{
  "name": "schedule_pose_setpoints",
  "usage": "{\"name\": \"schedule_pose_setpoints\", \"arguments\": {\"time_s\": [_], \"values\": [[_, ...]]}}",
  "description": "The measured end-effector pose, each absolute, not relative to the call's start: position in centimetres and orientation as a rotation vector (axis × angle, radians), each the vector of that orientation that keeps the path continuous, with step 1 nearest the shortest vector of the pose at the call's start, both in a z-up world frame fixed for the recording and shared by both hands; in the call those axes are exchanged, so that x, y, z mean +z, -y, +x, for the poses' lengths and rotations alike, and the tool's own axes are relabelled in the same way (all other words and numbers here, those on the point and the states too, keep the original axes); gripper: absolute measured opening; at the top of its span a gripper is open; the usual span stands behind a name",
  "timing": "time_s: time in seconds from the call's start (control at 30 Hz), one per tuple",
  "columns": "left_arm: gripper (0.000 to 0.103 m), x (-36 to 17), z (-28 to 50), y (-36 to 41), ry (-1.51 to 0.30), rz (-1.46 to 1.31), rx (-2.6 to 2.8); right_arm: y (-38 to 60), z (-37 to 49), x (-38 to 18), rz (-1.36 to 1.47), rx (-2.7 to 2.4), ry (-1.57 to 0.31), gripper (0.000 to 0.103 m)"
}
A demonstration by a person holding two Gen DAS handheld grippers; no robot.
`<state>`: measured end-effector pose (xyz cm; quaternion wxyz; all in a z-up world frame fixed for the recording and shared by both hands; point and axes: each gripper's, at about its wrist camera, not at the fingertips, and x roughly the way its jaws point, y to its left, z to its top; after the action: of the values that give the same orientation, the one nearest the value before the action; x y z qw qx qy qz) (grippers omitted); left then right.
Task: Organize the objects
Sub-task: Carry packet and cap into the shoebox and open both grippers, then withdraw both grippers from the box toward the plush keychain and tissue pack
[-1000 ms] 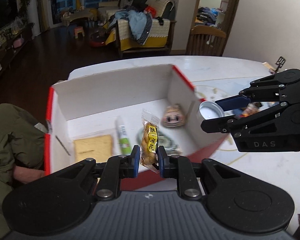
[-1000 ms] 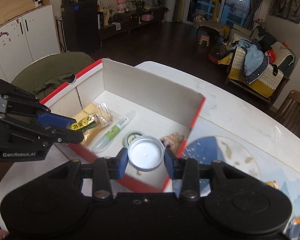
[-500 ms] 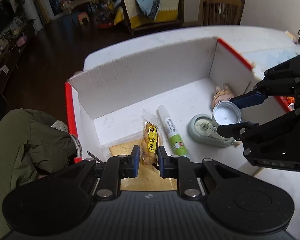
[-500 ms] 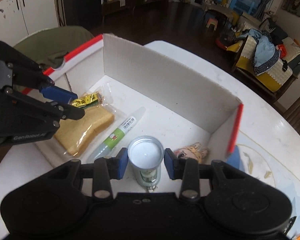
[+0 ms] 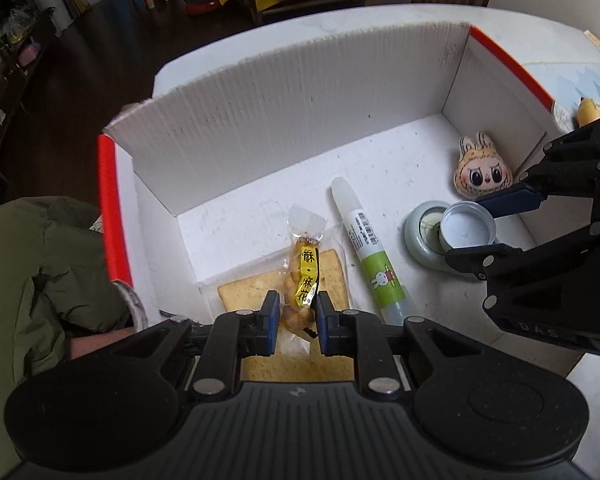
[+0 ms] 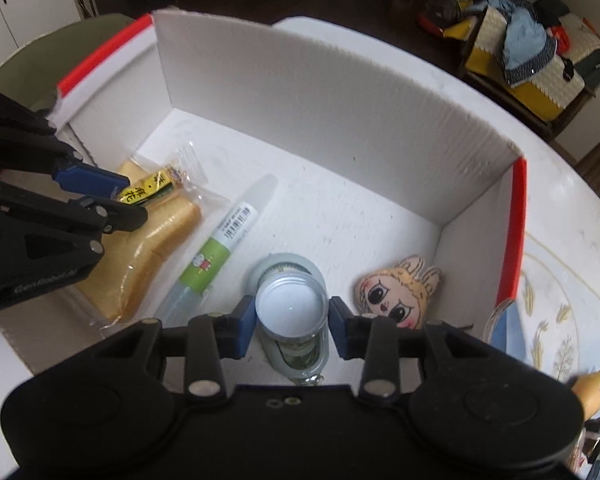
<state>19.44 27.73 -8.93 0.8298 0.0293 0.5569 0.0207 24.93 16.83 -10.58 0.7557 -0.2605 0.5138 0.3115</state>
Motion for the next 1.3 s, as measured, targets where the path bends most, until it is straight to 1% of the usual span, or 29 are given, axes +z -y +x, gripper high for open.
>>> {"name": "schedule_pose_setpoints", "arguments": {"time_s": [0.33,0.43,0.47,0.5,0.53,0.57,0.6,0.67,0.73,0.83,0.9,1.0,1.3], "values": [[0.018,-9.2,19.8,-28.0,-1.195,0.041,0.037,-16.6,24.9,-10.6,-0.559,0.681,-1.137,0.039],[0.023,-9.2,19.7,-27.9,-1.189,0.031,0.036,-16.2,24.5,-10.4,-0.546,0.700,-1.139,0.042],[0.027,-9.1,19.7,-27.8,-1.186,0.031,0.032,-16.1,24.4,-10.3,-0.544,0.706,-1.140,0.045],[0.035,-9.1,19.7,-27.7,-1.181,0.033,0.030,-16.0,24.2,-10.2,-0.544,0.712,-1.136,0.048],[0.038,-9.0,19.6,-27.6,-1.174,0.034,0.021,-15.9,24.0,-10.1,-0.545,0.718,-1.130,0.049],[0.048,-8.8,19.5,-27.3,-1.165,0.034,0.013,-15.7,23.7,-9.9,-0.547,0.723,-1.124,0.051],[0.056,-8.5,19.4,-27.1,-1.155,0.036,0.005,-15.6,23.5,-9.7,-0.547,0.728,-1.116,0.052],[0.065,-8.1,19.1,-26.4,-1.136,0.052,0.000,-15.2,23.4,-9.2,-0.535,0.730,-1.103,0.052],[0.065,-7.7,18.9,-26.0,-1.122,0.073,0.007,-15.0,23.2,-8.8,-0.530,0.734,-1.094,0.054],[0.065,-6.8,18.5,-25.9,-1.108,0.052,0.003,-14.4,22.9,-7.8,-0.526,0.746,-1.058,0.060],[0.068,-6.2,18.1,-25.8,-1.093,0.046,-0.001,-13.8,22.9,-7.0,-0.500,0.759,-1.051,0.065],[0.069,-5.1,17.2,-25.5,-1.063,0.042,-0.006,-12.8,22.4,-5.6,-0.476,0.780,-1.014,0.073],[0.069,-1.6,14.7,-23.8,-0.971,0.010,-0.019,-10.0,20.1,-1.6,-0.404,0.825,-0.928,0.075]]}}
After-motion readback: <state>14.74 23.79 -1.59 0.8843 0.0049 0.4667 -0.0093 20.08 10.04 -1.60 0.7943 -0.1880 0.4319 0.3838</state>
